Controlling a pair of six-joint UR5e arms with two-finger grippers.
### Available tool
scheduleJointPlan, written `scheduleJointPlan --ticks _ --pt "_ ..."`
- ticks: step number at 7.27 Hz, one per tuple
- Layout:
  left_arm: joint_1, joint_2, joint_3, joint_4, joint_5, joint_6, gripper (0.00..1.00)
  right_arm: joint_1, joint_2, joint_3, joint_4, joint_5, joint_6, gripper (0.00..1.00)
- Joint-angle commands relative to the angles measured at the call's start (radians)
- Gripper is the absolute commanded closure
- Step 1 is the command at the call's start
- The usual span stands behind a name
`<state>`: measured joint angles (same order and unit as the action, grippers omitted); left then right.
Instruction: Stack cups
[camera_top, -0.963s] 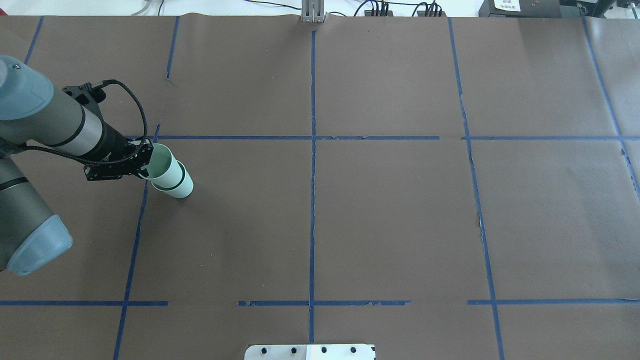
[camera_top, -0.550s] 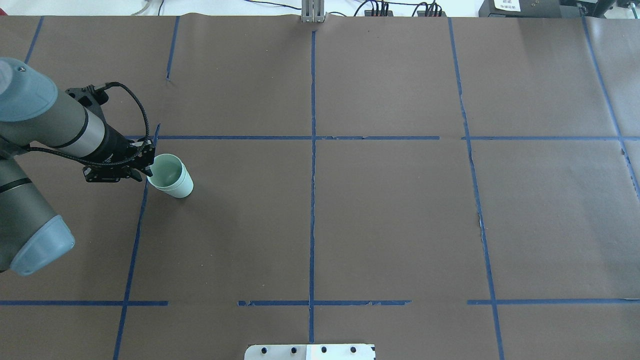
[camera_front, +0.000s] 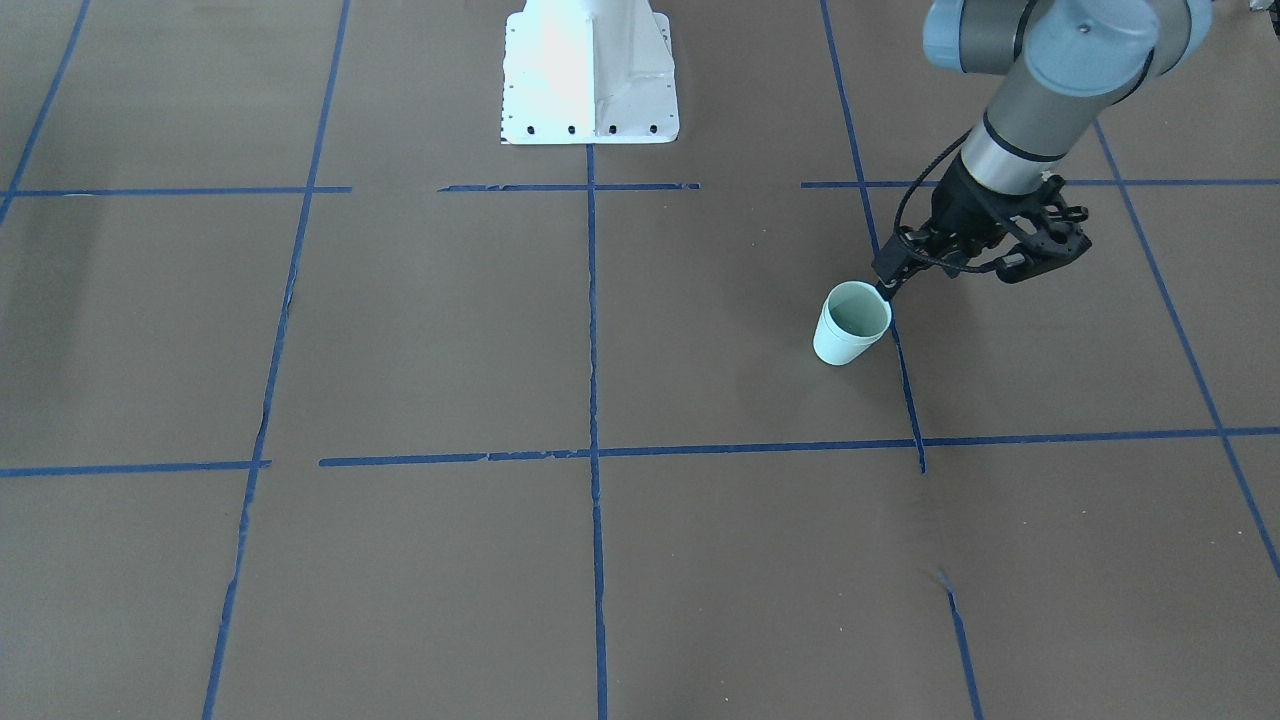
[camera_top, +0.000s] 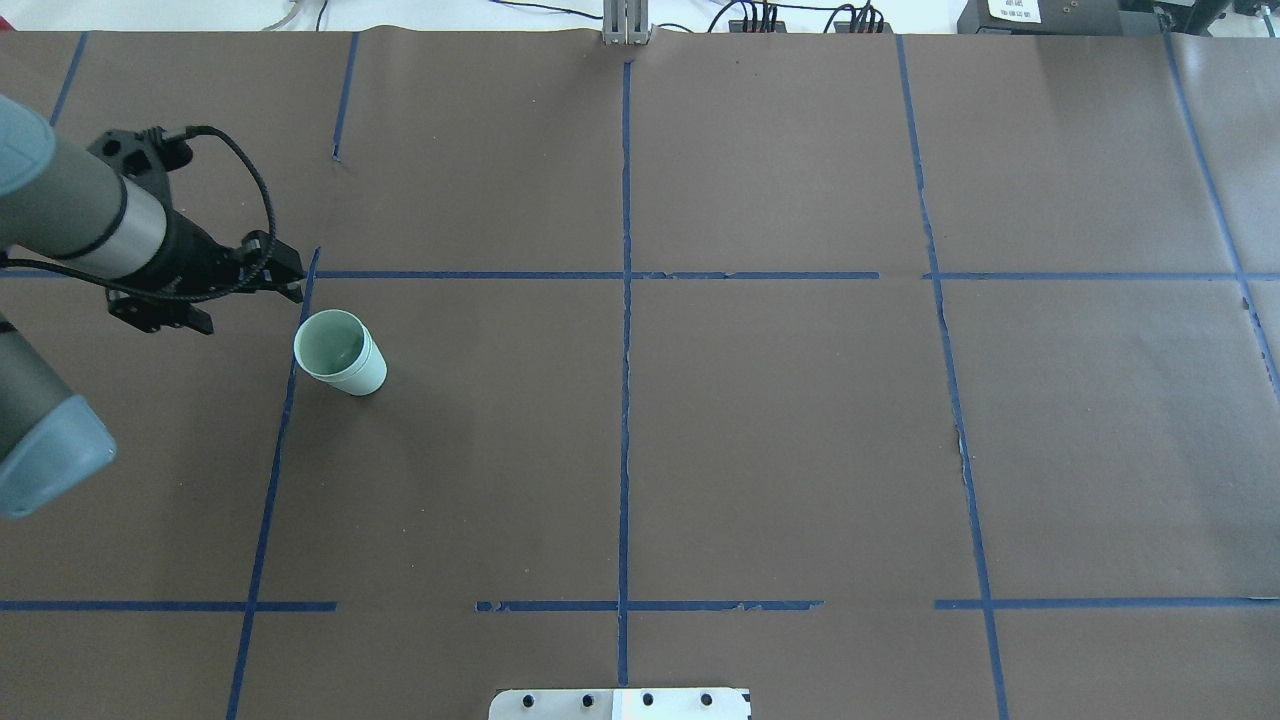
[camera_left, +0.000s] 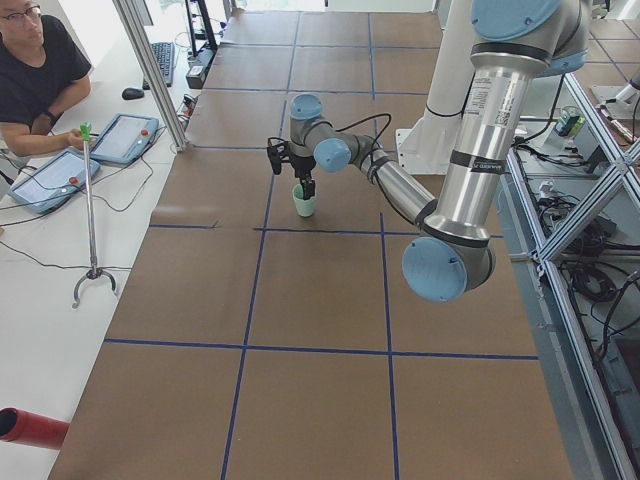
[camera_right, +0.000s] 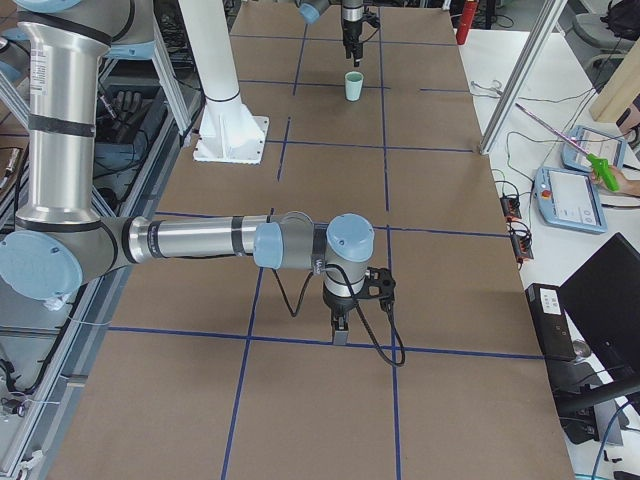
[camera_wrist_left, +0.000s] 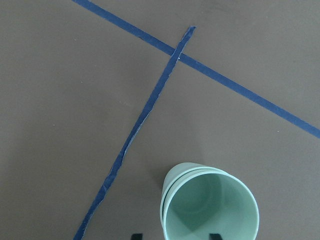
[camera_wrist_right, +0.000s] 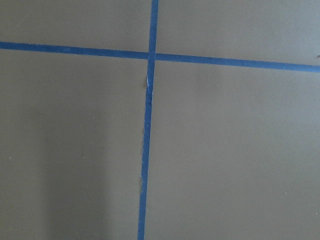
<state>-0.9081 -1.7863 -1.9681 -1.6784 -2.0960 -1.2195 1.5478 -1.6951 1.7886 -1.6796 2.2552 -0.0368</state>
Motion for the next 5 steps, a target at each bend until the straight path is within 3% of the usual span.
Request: scheduleJointPlan --ticks 1,2,4,5 --pt "-0.240 0.089 0.039 0.003 -0.101 0.444 0.00 0.000 0.000 0.000 0.000 0.000 0.000 0.00" --pt "-0.349 0.129 0.090 0.003 -0.172 0.665 0.00 0.000 0.000 0.000 0.000 0.001 0.000 0.00" --pt "-0.519 0.232 0.164 0.026 -0.190 1.072 0.00 -0.002 0.000 0.000 0.000 0.001 0.000 0.00" --pt "-0.639 0.246 0.258 0.035 -0.190 1.245 0.00 0.000 0.000 0.000 0.000 0.000 0.000 0.00"
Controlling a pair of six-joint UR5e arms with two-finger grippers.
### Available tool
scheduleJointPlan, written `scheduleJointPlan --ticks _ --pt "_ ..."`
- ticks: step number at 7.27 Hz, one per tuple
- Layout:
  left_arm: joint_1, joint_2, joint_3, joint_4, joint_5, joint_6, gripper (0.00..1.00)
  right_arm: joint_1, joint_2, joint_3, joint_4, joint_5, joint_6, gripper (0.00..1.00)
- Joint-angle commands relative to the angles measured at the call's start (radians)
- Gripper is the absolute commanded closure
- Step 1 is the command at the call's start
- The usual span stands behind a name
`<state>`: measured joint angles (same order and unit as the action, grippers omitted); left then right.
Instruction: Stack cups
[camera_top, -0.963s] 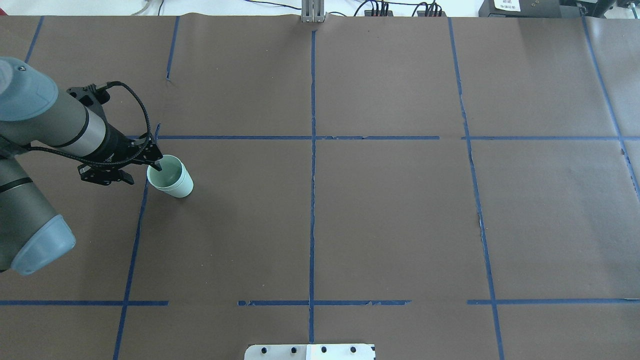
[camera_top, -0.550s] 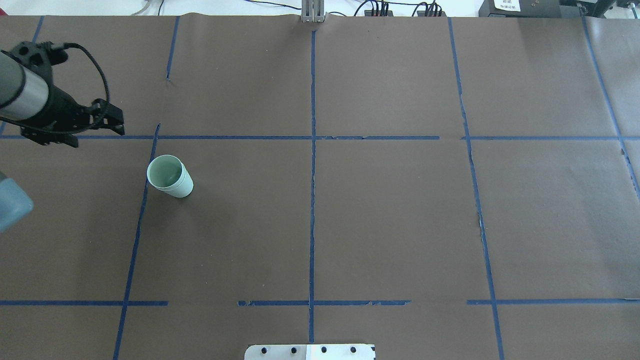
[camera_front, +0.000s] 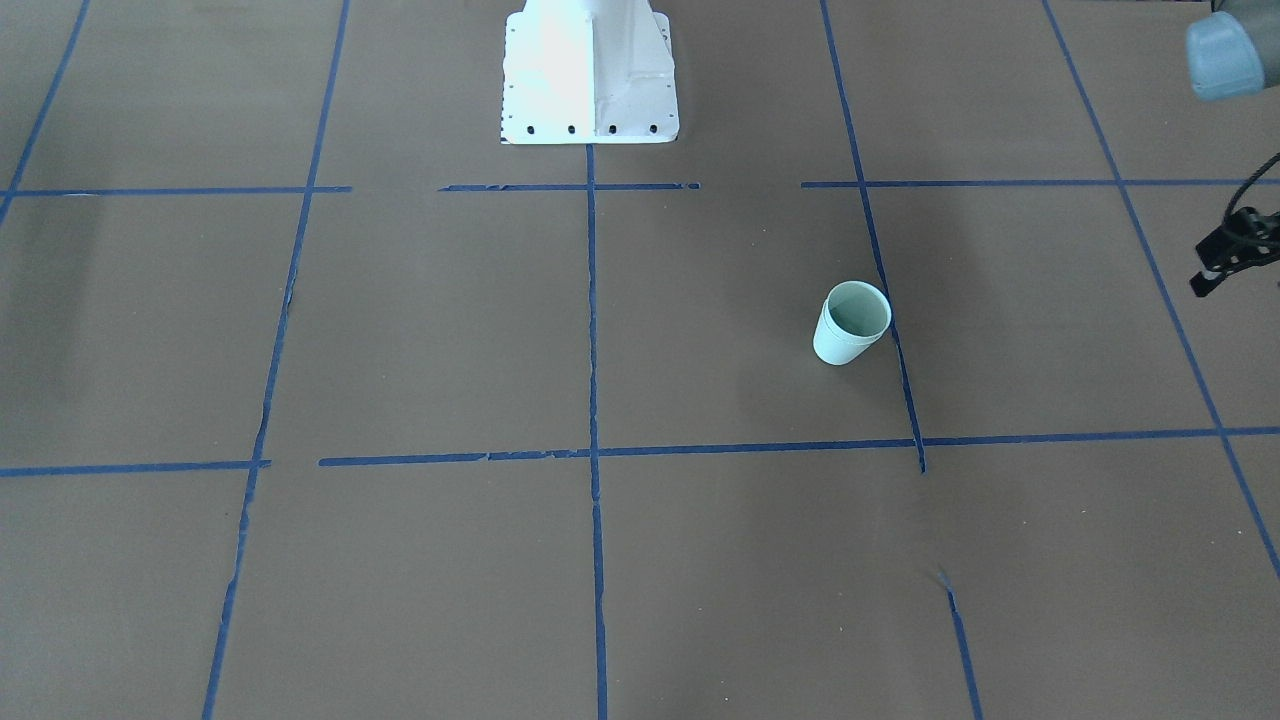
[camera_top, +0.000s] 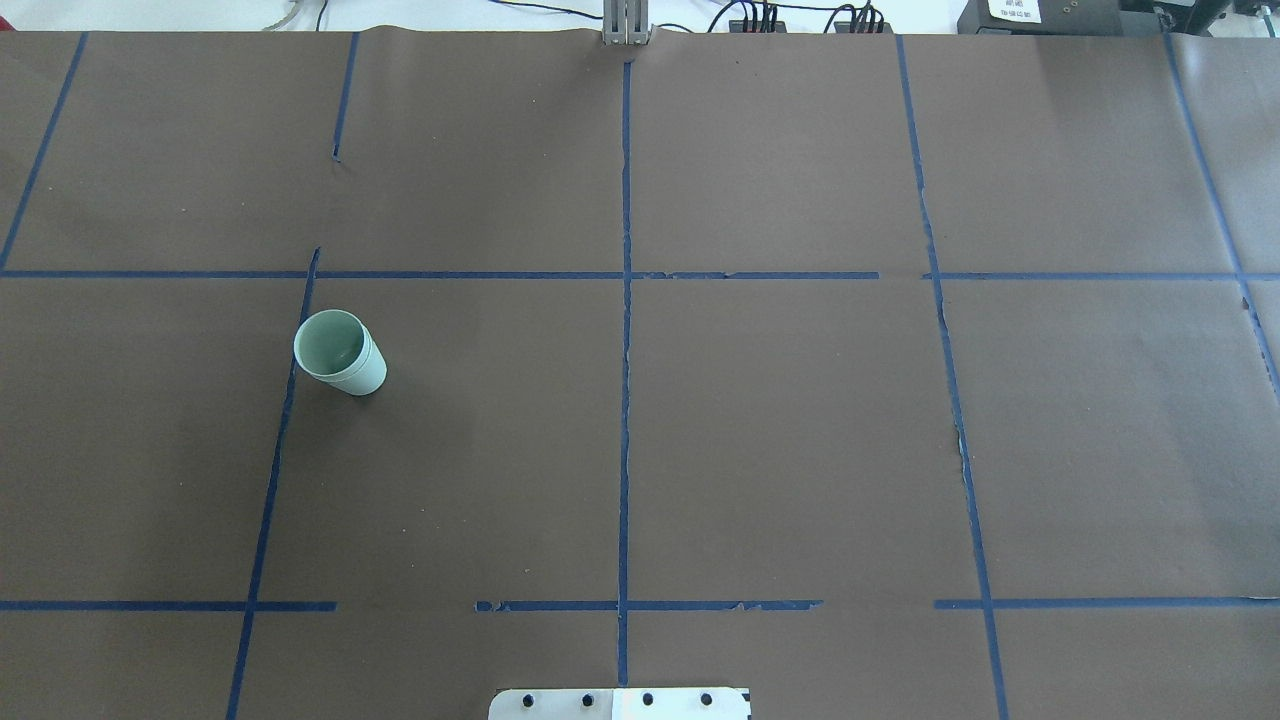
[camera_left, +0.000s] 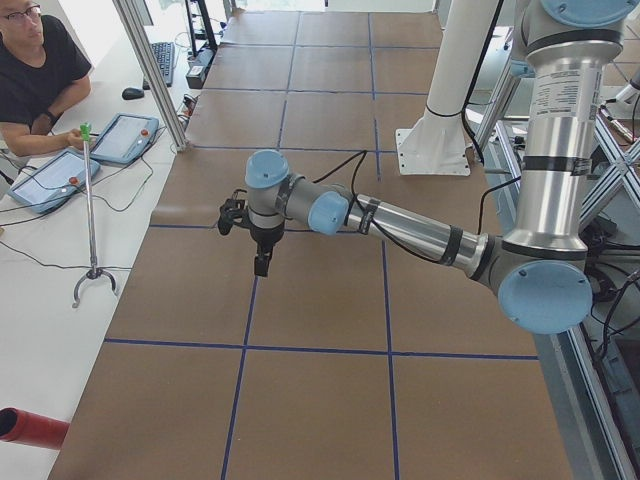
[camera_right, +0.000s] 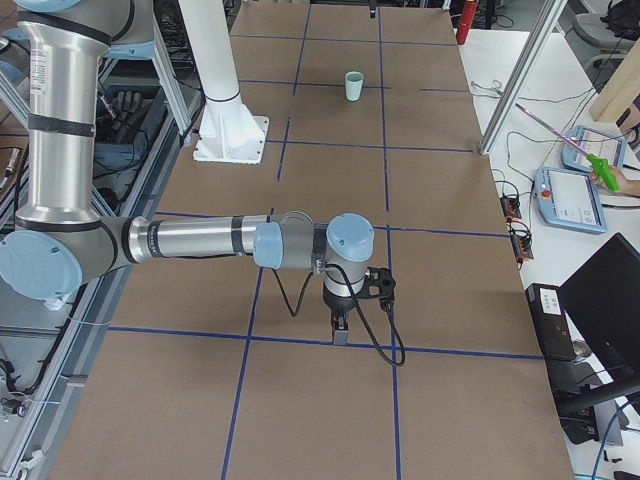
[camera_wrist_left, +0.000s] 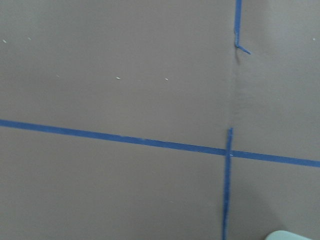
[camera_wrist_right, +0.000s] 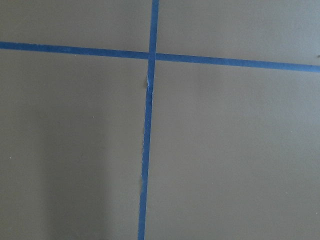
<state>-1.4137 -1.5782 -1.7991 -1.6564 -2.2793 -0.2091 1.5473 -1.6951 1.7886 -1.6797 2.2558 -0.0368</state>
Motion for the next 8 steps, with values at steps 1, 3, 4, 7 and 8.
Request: scheduleJointPlan --ticks 1,3,4,7,8 --pt "-0.198 0.038 0.148 0.053 -0.006 0.345 0.00 0.000 0.000 0.000 0.000 -0.001 0.000 0.00" --pt "-0.205 0.059 0.129 0.099 -0.009 0.356 0.00 -0.001 0.000 0.000 0.000 -0.001 0.000 0.00" --pt "-0.205 0.070 0.107 0.099 -0.011 0.349 0.00 0.000 0.000 0.000 0.000 -0.001 0.000 0.00" --pt "-0.202 0.070 0.083 0.084 -0.023 0.315 0.00 0.000 0.000 0.000 0.002 -0.001 0.000 0.00" --pt "-0.197 0.058 0.087 0.084 -0.025 0.317 0.00 0.000 0.000 0.000 0.000 -0.001 0.000 0.00"
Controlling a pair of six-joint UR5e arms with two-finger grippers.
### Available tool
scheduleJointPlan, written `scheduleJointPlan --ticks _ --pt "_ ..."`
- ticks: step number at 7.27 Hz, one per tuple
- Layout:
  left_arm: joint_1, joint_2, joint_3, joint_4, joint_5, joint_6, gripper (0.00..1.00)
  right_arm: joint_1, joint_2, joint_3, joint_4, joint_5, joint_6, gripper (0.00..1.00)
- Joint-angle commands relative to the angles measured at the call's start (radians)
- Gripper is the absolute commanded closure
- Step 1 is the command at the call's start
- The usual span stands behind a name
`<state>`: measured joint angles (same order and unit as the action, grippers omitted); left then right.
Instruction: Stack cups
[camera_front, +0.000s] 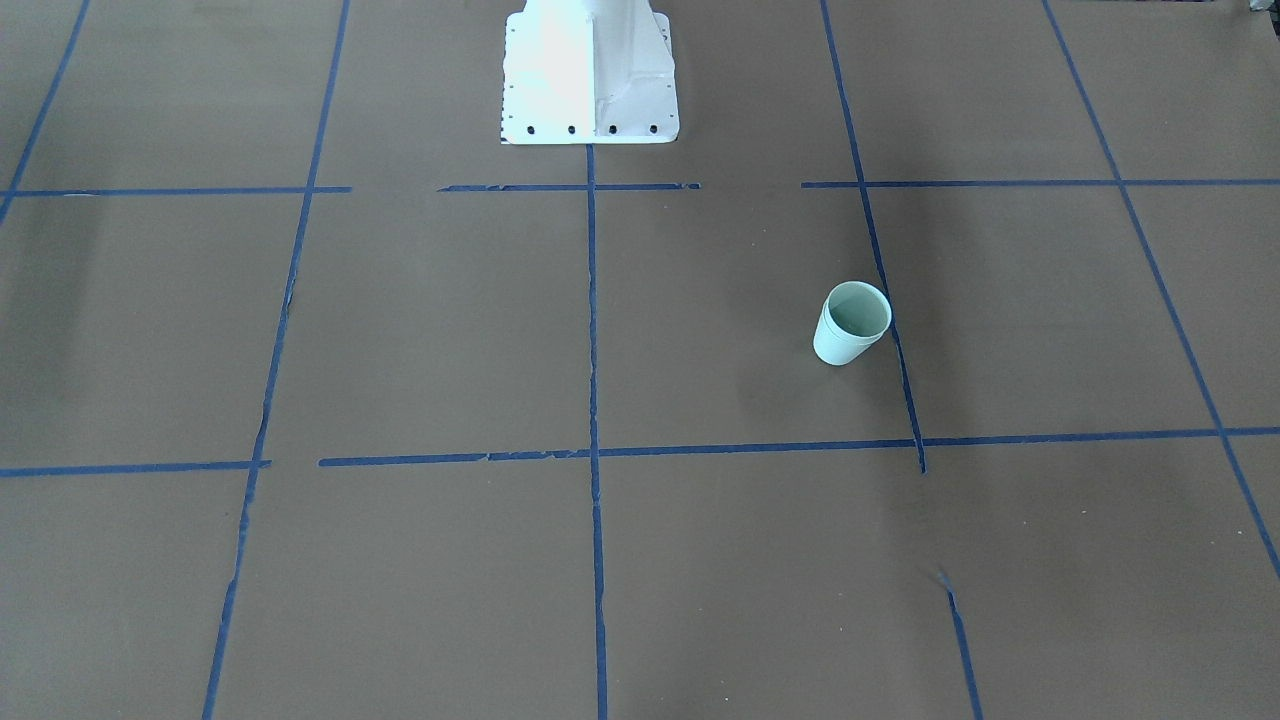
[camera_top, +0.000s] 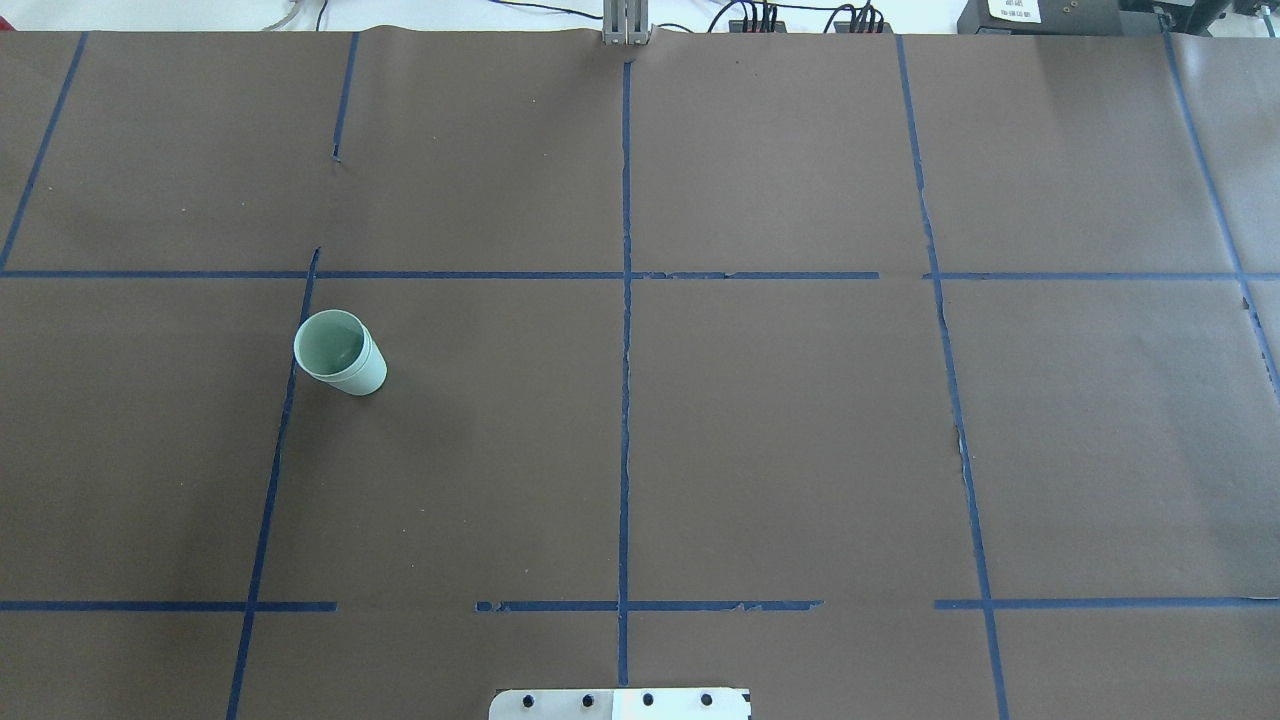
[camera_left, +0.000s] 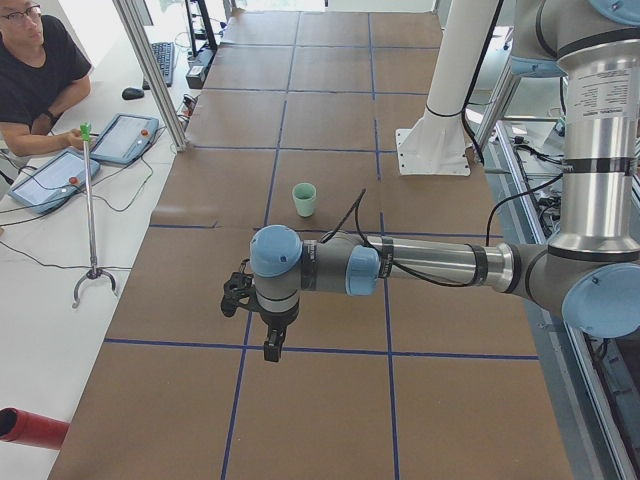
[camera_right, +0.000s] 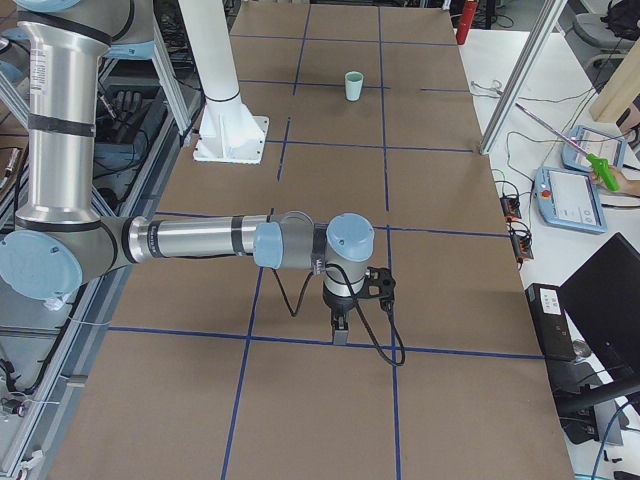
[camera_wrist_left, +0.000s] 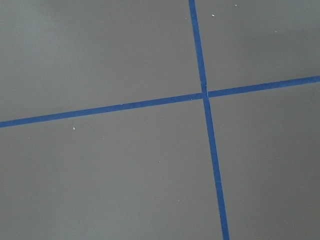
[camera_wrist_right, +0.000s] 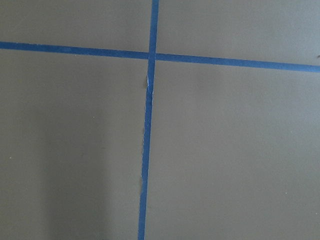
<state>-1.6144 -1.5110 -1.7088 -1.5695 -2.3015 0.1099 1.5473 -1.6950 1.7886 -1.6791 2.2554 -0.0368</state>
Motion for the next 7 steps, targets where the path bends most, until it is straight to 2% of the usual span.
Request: scheduleJointPlan --ticks 1,2,3,7 --pt "0.005 -0.023 0.014 0.006 -0.044 -0.002 0.00 0.000 0.000 0.000 -0.001 0.001 0.000 0.00" --pt "0.004 -0.017 0.017 0.008 -0.141 -0.002 0.00 0.000 0.000 0.000 -0.001 0.000 0.000 0.00" --pt "0.007 -0.021 0.040 0.006 -0.156 -0.004 0.00 0.000 0.000 0.000 -0.001 0.000 0.000 0.00" --pt "0.007 -0.026 0.057 0.006 -0.112 -0.002 0.00 0.000 0.000 0.000 -0.001 0.000 0.000 0.00"
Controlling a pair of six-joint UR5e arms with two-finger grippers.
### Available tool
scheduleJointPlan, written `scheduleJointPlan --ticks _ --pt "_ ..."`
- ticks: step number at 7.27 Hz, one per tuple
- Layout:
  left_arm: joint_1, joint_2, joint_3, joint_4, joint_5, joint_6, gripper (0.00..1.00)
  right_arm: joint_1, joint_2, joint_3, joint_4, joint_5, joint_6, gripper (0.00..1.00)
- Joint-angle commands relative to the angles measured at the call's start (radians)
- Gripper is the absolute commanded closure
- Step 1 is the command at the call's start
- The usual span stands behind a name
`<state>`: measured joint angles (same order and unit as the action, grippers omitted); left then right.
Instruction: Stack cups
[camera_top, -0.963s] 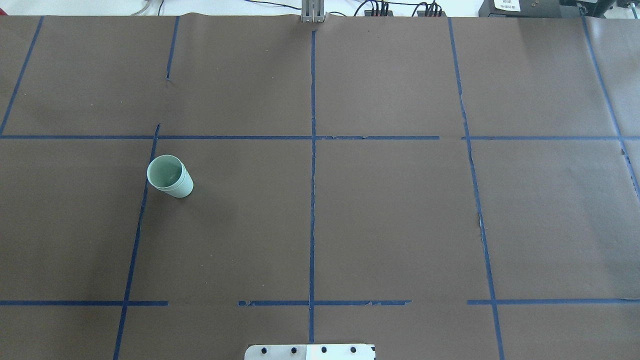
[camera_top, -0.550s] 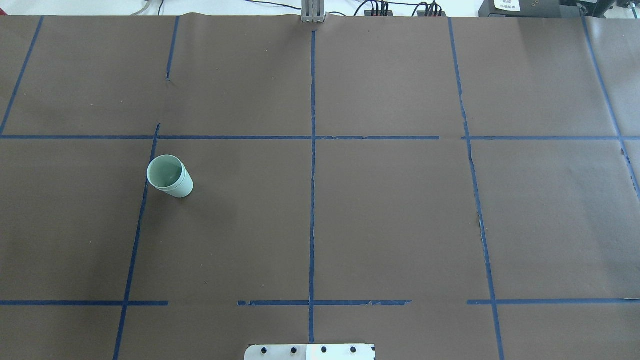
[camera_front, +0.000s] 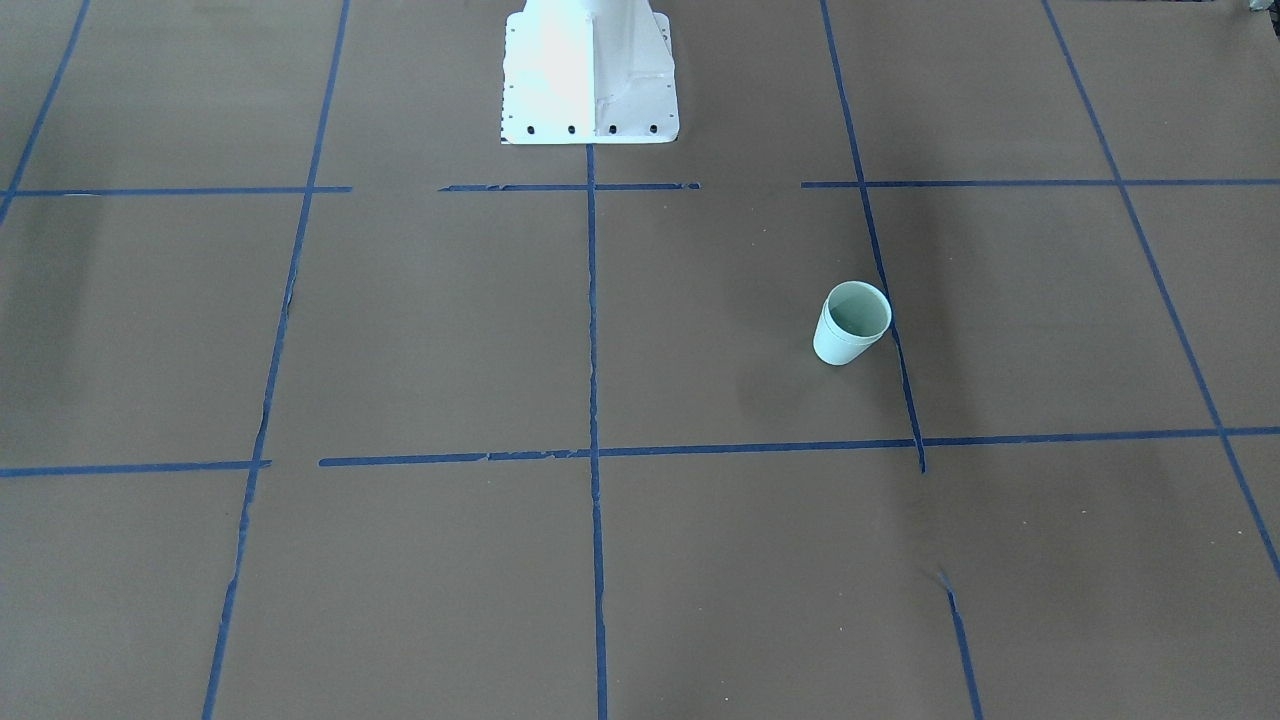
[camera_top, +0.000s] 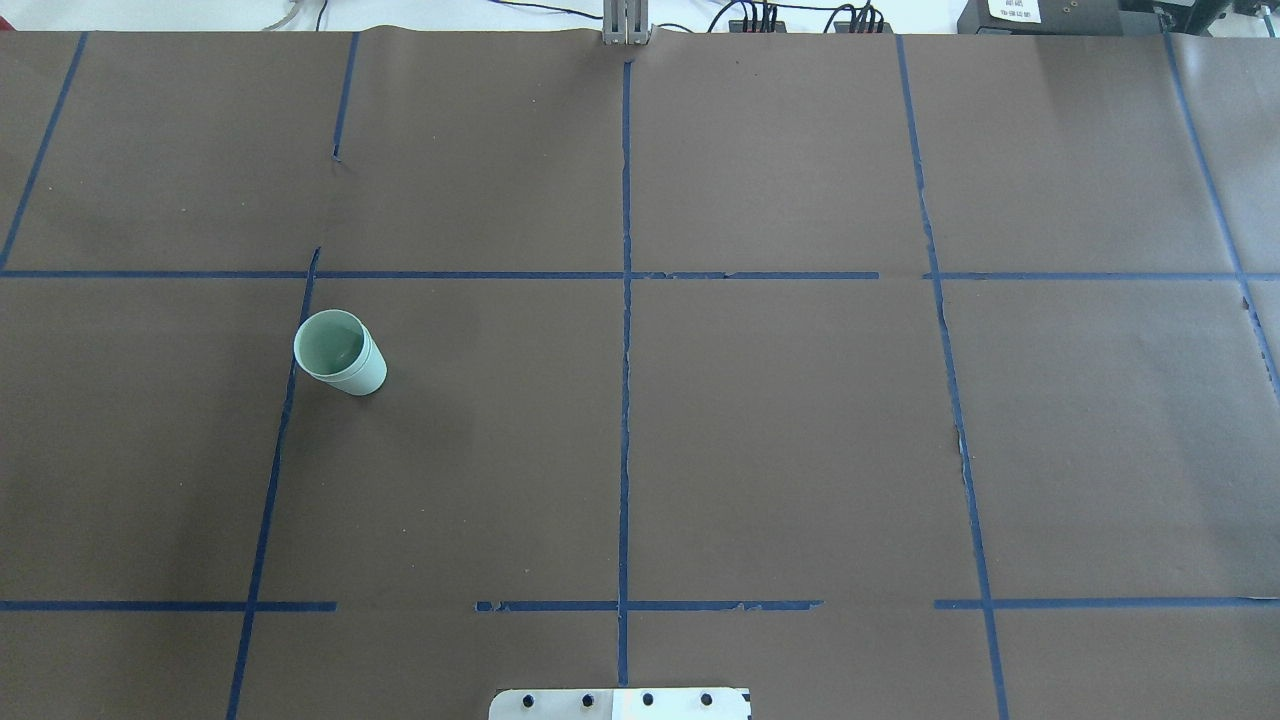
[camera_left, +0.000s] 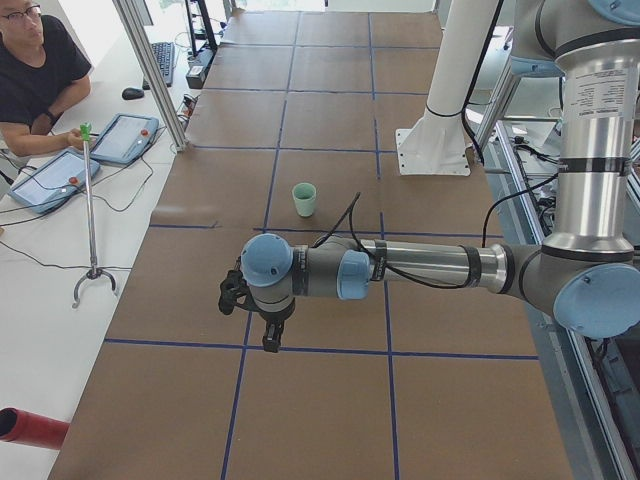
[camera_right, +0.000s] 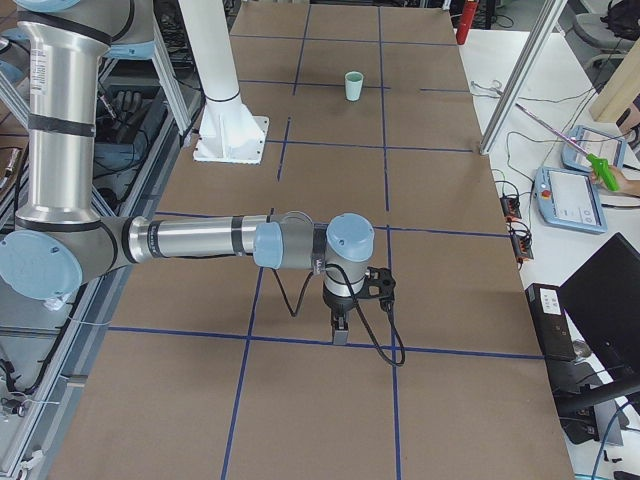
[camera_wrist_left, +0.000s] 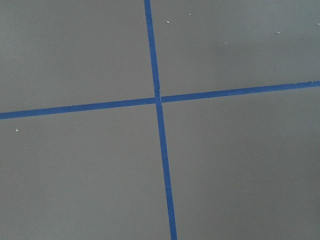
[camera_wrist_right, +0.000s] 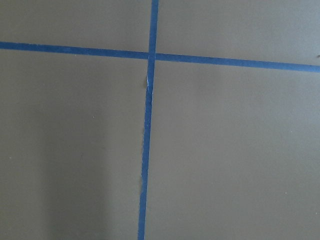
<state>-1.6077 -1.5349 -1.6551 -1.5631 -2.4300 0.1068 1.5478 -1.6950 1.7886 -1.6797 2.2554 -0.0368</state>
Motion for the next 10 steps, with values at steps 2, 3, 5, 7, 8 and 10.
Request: scheduleJointPlan --ticks 2,3,5,7,8,10 --pt "0.000 -0.017 0.027 -0.002 0.035 -0.001 0.00 0.000 0.000 0.000 0.000 0.000 0.000 0.00" --pt "0.000 -0.037 0.053 0.000 0.031 -0.001 0.00 0.000 0.000 0.000 0.000 0.001 0.000 0.00" --pt "0.000 -0.042 0.060 0.001 0.029 -0.001 0.00 0.000 0.000 0.000 0.000 0.000 0.000 0.00" --pt "0.000 -0.041 0.067 0.002 0.031 -0.001 0.00 0.000 0.000 0.000 0.000 0.001 0.000 0.00" --pt "0.000 -0.044 0.075 0.002 0.031 0.001 0.00 0.000 0.000 0.000 0.000 0.000 0.000 0.00" --pt "0.000 -0.053 0.081 0.003 0.031 -0.001 0.00 0.000 0.000 0.000 0.000 0.001 0.000 0.00"
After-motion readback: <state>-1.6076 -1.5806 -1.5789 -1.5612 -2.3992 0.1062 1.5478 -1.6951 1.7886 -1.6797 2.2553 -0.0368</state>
